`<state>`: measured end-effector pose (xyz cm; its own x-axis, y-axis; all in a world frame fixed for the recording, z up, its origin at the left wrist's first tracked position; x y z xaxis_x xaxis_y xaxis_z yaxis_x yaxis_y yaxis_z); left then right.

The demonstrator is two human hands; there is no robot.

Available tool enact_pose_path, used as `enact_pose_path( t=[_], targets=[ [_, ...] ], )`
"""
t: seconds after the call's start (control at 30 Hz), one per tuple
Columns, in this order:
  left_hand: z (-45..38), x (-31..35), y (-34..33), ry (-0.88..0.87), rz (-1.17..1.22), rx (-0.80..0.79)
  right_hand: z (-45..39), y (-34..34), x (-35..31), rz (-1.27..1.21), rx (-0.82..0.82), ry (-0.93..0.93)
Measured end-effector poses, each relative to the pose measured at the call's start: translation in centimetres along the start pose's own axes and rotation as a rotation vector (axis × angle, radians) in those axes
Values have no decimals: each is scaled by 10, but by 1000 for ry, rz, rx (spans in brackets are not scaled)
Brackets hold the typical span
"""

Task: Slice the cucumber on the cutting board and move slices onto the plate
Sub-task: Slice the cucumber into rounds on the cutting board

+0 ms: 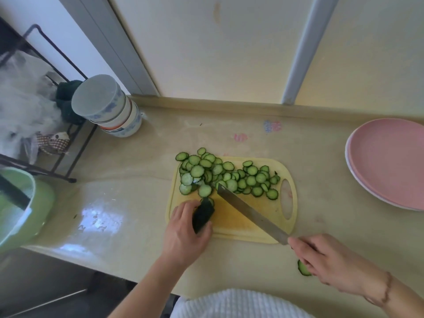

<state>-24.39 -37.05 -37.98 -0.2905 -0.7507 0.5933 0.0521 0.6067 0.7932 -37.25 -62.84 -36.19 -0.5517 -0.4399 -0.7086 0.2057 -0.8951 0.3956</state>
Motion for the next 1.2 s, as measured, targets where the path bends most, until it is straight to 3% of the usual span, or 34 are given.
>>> enact_pose_path(
  t=[0.13,0.3,0.47,0.67,0.8,0.97,1.2],
  targets=[
    [7,0,-8,46,96,57,-2,-2,3,41,15,-35],
    [13,41,-28,-375,109,61,3,4,2,-8,1,-91],
    [11,55,-40,-436,105,53,4,0,8,11,-41,-136],
    [19,72,-45,-637,85,66,-1,-5,9,-23,-37,-124],
    [18,67,-43,-599,47,127,-7,-5,14,-4,-26,-125],
    [25,72,-42,-647,35,93,-10,-5,14,-24,-48,-129],
    [9,65,-43,-532,138,81,-10,-6,12,-2,-24,-162]
  ],
)
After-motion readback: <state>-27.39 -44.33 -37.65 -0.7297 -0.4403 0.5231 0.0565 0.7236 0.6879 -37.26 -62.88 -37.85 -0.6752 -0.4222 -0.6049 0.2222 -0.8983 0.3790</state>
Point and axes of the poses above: each hand's wrist, its own z-axis away from the middle knuckle, its own y-axis out of the back of the hand, x = y × z, the point moved 8 cm from there along -z, towards the middle knuckle, and after that the axes turned 8 degrees about x, right-handed, at the moved point
